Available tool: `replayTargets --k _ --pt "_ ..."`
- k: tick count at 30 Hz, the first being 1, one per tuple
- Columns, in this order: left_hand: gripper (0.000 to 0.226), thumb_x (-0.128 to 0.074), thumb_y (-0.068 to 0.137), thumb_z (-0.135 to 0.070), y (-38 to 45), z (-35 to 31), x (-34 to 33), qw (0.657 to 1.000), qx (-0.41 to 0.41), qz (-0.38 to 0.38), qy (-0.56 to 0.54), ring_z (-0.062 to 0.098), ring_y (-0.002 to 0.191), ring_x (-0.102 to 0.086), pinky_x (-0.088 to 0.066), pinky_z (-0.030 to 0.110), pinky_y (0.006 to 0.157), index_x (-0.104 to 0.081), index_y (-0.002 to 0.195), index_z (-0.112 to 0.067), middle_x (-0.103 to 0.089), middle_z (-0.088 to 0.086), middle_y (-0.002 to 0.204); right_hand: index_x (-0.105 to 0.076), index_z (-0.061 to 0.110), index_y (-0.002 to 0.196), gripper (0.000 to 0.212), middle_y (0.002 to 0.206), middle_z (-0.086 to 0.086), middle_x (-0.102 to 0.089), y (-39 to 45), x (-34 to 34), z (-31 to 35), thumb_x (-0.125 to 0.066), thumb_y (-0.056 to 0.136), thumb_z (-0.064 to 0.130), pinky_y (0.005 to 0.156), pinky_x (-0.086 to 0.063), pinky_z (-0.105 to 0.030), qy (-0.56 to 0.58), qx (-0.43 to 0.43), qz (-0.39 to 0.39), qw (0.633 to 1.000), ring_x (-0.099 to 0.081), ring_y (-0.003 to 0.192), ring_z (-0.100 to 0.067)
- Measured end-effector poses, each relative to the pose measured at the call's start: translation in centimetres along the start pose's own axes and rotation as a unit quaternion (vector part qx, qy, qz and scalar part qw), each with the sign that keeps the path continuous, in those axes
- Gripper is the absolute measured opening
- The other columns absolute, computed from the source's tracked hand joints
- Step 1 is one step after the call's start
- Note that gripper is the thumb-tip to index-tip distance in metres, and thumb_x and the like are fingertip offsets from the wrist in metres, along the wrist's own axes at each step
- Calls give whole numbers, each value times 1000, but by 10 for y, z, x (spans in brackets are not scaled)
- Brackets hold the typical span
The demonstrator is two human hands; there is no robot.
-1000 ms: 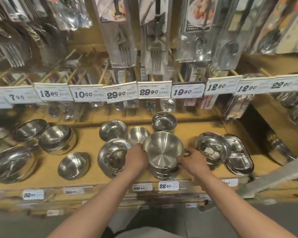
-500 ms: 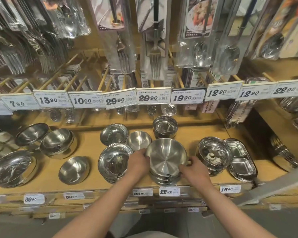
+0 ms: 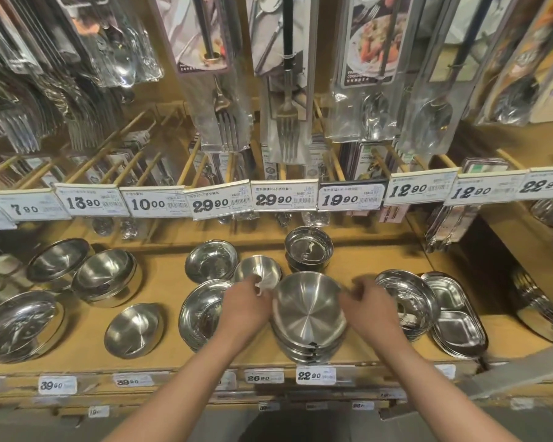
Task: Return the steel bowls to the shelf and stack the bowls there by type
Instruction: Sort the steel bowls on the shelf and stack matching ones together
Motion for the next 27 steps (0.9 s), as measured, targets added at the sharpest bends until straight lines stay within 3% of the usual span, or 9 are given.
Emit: replayTargets --k 3,6,8,12,15,17,19,21,27 --pt "37 -55 100 -29 8 2 35 999 4 -29 -18 8 73 -63 -41 15 60 -61 134 -17 -72 2 120 -63 11 124 34 92 5 -63 46 12 30 -61 94 27 64 -40 -28 11 19 -23 999 -57 77 -10" --pt "26 -57 99 -27 11 17 63 998 11 -51 -45 3 63 -62 -38 17 53 -68 122 -24 -75 -4 99 -67 8 94 19 81 -2 -65 94 -1 42 -59 93 26 57 -36 -28 -14 -9 13 1000 -58 74 -22" --pt "20 -58 98 -24 12 32 75 995 26 -59 -74 4 56 -59 -44 24 53 -69 114 -27 -73 -8 93 -62 10 80 27 80 -5 -65 116 -22 34 -59 97 30 53 -36 -27 -39 -53 59 996 -56 67 -18" --pt "19 -58 99 -20 21 61 83 990 69 -47 -117 27 72 -73 -62 44 70 -65 97 -37 -74 -8 94 -64 7 82 22 104 -18 -70 134 -56 11 -65 93 26 84 -56 -38 -31 -127 110 985 -67 93 -31" --pt "19 -57 99 -17 34 74 81 989 83 -35 -121 28 73 -73 -63 48 72 -65 102 -34 -73 -8 94 -67 6 73 24 61 -4 -68 136 -61 8 -68 90 23 50 -46 -19 -78 -145 110 980 -64 57 -14" --pt "18 -56 100 -17 45 76 77 988 84 -25 -125 22 74 -72 -63 45 71 -65 108 -30 -72 -6 97 -62 9 70 23 53 1 -61 138 -61 5 -68 89 20 38 -37 -15 -70 -166 104 978 -58 49 -9" --pt "18 -54 101 -19 53 76 73 990 78 -13 -116 17 79 -72 -61 37 69 -65 111 -30 -72 -5 100 -62 7 73 19 77 -10 -69 138 -59 8 -65 90 13 63 -56 -22 -52 -171 99 979 -71 77 -24" --pt "18 -54 100 -19 59 74 70 989 78 -2 -123 17 86 -71 -60 38 74 -66 109 -30 -72 -4 101 -69 0 77 16 92 -19 -74 142 -53 9 -63 88 11 87 -57 -40 -58 -166 87 981 -71 95 -35" --pt "22 -55 98 -13 70 52 62 989 51 16 -140 14 78 -66 -51 31 67 -69 107 -27 -73 -1 100 -69 5 89 9 65 -5 -71 133 -17 11 -64 93 11 73 -64 -35 17 -169 61 984 -74 62 -23"
Point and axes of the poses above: each hand's wrist, its own y-axis towards the middle knuckle, its own x-axis out of the back of the hand, z = x × y, the point moved 9 cm from there along y, towards the middle knuckle
